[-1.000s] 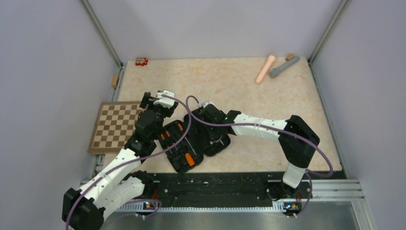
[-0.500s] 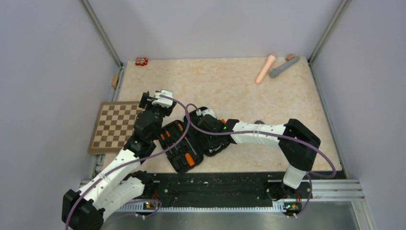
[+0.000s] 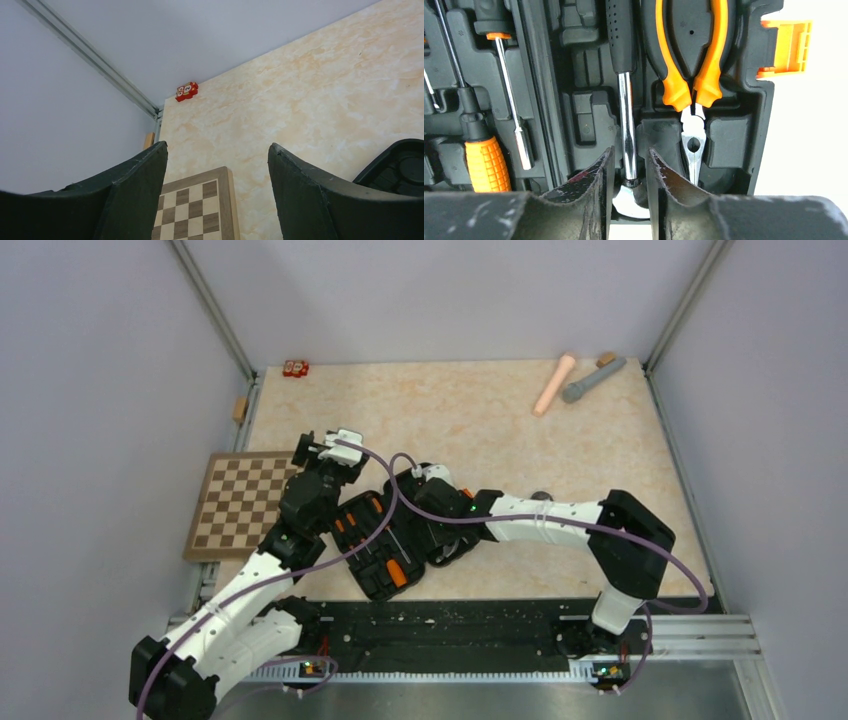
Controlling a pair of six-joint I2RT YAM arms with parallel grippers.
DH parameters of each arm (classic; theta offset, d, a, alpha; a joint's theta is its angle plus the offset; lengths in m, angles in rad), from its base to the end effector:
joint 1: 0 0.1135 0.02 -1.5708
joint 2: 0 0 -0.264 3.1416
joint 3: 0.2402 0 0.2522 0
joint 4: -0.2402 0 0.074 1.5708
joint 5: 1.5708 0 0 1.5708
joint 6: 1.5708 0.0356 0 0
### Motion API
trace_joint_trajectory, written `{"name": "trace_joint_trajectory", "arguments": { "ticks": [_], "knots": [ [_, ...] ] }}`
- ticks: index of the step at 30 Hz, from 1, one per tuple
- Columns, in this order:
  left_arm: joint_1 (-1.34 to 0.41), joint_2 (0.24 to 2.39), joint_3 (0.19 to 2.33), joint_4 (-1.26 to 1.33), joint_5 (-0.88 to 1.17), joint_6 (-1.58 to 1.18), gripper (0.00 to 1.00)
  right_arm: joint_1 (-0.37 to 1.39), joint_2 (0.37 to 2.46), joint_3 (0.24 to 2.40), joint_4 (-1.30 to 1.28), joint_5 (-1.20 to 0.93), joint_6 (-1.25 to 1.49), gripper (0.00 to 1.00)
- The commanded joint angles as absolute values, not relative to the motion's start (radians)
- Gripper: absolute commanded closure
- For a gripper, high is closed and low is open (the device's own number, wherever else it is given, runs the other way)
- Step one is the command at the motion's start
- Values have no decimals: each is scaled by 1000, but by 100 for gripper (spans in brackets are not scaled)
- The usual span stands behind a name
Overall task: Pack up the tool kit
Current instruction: Place the hammer in the toolbox.
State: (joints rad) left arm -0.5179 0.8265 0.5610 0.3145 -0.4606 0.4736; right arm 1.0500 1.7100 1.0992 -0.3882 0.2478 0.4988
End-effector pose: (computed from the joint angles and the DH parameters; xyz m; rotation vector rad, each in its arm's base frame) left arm 0.1808 -0.0848 0.3065 0.3862 1.4858 0.3147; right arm 0.1819 0.2996 0.1924 -0.6038 2.4781 0.2970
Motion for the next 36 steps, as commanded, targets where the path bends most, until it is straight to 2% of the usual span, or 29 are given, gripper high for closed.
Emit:
{"name": "trace_joint_trajectory", "arguments": {
  "ticks": [1, 11, 18, 22, 28, 36],
  "knots": [
    [-517, 807, 555, 372, -442, 479, 22, 1061, 1646, 1099, -371, 287, 503, 74],
    [-518, 834, 577, 327, -379, 413, 23, 1060, 1639, 1112, -421, 253, 498, 86],
    [-518, 928, 759, 53, -332, 14, 24, 1058, 1667, 1118, -468, 199, 502, 86],
    [-518, 974, 792, -41, -284, -174, 26, 1049, 1655, 1106, -466, 172, 508, 86],
    [-518, 1022, 748, -9, -185, -321, 31, 1028, 1652, 1092, -454, 124, 485, 89],
    [-518, 1191, 764, 50, -45, -398, 37, 993, 1644, 1068, -417, 61, 480, 88]
  ]
}}
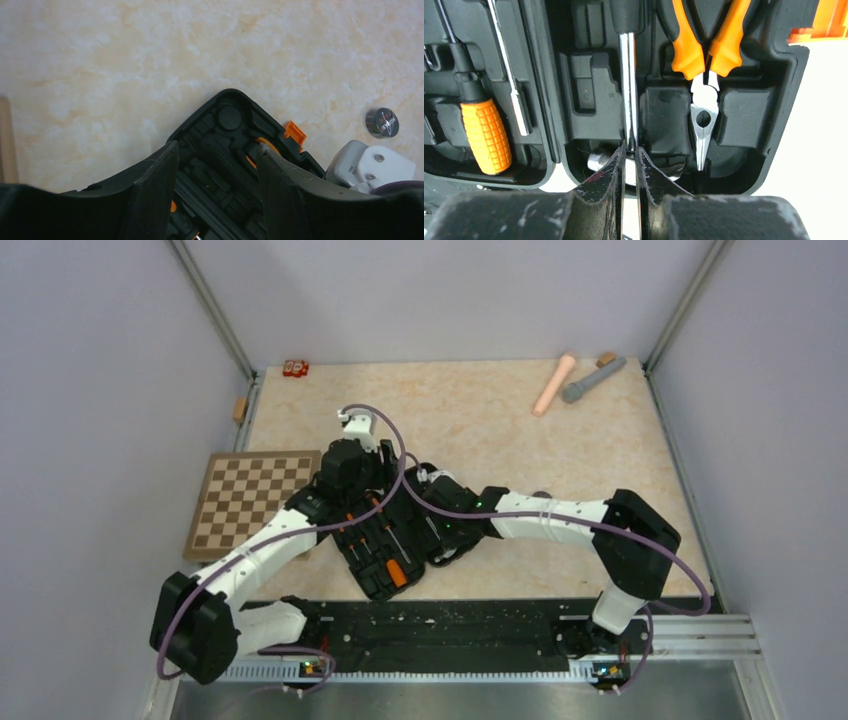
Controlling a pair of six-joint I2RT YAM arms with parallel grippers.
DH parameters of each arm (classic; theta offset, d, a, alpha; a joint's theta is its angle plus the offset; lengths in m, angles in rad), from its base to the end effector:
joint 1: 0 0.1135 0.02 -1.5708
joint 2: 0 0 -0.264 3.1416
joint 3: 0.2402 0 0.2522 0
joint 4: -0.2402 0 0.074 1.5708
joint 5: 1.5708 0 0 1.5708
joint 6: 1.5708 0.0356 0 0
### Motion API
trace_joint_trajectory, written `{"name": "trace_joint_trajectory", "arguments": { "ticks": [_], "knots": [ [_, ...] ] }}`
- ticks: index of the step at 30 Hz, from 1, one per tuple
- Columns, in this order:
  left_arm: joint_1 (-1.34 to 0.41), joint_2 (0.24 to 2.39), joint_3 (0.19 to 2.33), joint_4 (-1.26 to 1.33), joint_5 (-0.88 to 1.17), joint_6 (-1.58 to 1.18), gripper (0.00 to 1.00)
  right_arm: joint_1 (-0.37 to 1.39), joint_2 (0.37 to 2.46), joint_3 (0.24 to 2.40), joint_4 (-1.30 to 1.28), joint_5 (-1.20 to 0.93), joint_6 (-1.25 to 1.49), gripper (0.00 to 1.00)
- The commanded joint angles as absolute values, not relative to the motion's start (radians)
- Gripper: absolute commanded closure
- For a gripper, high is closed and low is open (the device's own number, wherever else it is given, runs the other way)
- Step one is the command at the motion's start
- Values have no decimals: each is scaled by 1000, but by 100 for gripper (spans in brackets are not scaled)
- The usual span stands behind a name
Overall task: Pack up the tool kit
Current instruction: Place the hammer in the toolbox.
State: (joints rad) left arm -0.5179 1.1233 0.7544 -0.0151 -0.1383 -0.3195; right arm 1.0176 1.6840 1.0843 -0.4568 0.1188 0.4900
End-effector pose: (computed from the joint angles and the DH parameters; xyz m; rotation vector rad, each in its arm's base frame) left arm 0.2259 -0.1231 0.2782 0.1036 1.9714 -0.4160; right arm 0.1821 0.2868 0.1919 -0.6544 2.5826 0.3639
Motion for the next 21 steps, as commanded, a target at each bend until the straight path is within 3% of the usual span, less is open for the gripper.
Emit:
{"name": "trace_joint_trajectory", "arguments": {
  "ticks": [1, 13, 21],
  "knots": [
    [-518, 1218, 770, 56, -34, -406, 39, 984, 1638, 1062, -407, 44, 482, 88],
    [-518, 1421, 841, 8, 85, -473, 59, 955, 1532, 1085, -371, -27, 464, 84],
    [-520, 1445, 840, 5, 101, -469, 64, 950, 1536, 1074, -431, -5, 459, 86]
  ]
}}
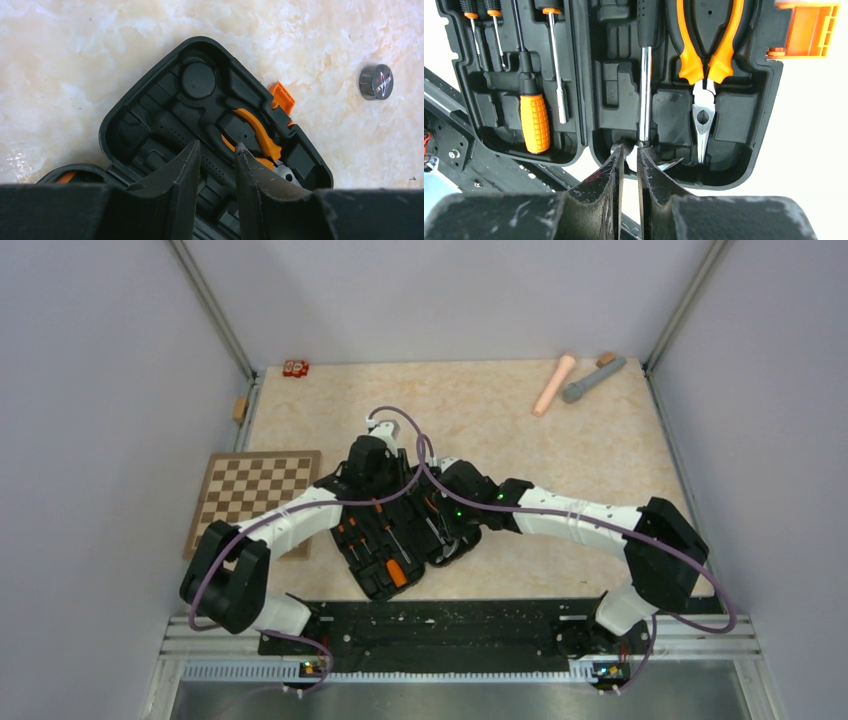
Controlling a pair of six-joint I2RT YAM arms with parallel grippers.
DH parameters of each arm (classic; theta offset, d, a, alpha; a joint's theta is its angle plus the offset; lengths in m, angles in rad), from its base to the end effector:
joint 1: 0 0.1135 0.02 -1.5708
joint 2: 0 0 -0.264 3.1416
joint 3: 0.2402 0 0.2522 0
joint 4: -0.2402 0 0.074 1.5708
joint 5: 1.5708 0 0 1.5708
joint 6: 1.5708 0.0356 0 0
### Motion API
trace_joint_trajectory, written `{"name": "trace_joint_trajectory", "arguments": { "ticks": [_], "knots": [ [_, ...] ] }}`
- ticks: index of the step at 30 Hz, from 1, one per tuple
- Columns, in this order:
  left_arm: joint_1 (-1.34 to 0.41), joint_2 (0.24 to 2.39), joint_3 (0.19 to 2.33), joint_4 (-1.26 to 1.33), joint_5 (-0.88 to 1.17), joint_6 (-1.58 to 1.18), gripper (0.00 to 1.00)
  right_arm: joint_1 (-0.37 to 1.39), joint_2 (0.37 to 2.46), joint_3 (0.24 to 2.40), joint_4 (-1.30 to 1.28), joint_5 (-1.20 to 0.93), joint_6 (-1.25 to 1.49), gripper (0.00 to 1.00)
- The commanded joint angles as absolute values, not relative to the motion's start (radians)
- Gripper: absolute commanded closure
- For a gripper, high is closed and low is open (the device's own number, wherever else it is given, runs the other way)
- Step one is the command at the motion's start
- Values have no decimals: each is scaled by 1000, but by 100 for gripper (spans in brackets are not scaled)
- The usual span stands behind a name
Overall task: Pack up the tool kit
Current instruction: Place the hammer in the toolbox.
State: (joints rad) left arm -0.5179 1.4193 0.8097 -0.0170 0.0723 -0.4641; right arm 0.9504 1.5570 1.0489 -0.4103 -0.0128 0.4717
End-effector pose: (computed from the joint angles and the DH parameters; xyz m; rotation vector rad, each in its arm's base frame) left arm 0.2629 -0.1528 0.2192 0.1028 2.2648 -0.6180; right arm 0.1892 0.2656 0.2236 -0.6204 2.5188 0.5853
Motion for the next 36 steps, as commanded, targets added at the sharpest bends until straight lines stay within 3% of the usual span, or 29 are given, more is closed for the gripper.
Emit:
{"name": "trace_joint_trajectory", "arguments": {
  "ticks": [1, 9, 26, 36],
  "knots": [
    [-521, 1451, 841, 5, 103, -469, 64, 950, 1537, 1069, -438, -5, 462, 86],
    [-530, 1518, 856, -17, 127, -470, 69, 935, 1536, 1027, -461, 22, 487, 86],
    [-538, 1625, 878, -53, 143, -456, 100, 915, 1613, 981, -443, 4, 515, 89],
    [-537, 1658, 854, -51, 145, -479, 100, 915, 1642, 969, -454, 13, 496, 90]
  ]
}}
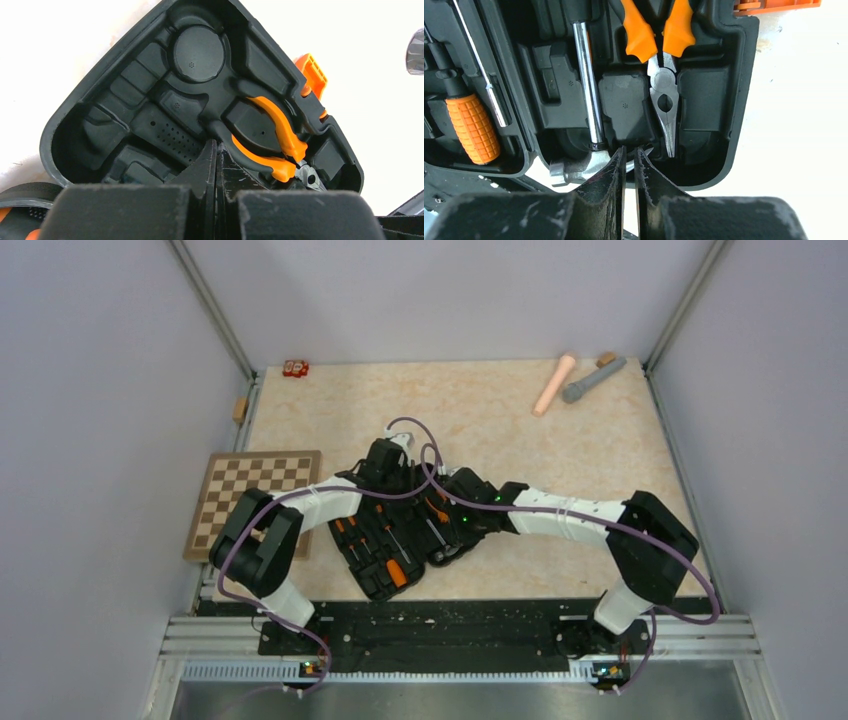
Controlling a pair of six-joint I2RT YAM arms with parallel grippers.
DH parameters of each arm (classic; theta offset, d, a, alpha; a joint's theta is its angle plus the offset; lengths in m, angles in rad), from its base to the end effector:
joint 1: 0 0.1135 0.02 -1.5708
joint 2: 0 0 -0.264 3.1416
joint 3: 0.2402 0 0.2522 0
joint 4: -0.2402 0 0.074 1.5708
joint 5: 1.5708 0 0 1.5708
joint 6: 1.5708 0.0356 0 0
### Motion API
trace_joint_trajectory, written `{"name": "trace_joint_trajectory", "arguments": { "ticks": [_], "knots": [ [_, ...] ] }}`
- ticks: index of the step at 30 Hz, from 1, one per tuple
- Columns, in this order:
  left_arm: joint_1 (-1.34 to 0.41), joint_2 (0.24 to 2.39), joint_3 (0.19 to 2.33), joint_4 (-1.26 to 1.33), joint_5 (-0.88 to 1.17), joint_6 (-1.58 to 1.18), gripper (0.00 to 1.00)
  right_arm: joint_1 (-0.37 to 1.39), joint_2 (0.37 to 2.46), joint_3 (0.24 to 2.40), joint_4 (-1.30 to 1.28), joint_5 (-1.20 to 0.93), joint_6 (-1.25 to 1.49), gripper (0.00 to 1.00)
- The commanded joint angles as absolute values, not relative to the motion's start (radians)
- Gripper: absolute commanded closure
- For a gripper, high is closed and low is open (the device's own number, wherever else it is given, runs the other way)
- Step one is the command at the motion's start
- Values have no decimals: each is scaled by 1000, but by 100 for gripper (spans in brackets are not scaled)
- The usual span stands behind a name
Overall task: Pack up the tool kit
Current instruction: Place the hammer in the toolbox.
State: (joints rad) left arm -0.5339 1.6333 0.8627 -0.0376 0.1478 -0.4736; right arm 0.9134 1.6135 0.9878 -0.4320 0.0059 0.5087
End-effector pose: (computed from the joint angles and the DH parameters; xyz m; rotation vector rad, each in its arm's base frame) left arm 0.2810 -0.1722 0.1704 0.1476 2.4637 -0.6374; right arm 0.1949 0.2522 0.1869 -0.5430 2.6575 0.4583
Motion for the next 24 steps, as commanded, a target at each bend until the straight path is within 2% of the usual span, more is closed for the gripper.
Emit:
{"name": "trace_joint_trajectory", "arguments": {
  "ticks": [1, 11, 24],
  "knots": [
    [-538, 1655, 851, -46, 146, -482, 100, 918, 1640, 973, -454, 15, 492, 90],
    [-539, 1599, 859, -26, 129, -473, 100, 919, 1557, 1143, -459, -51, 443, 82],
    [-540, 1599, 866, -18, 123, -475, 100, 959, 1679, 1185, -535, -120, 397, 85]
  ]
}}
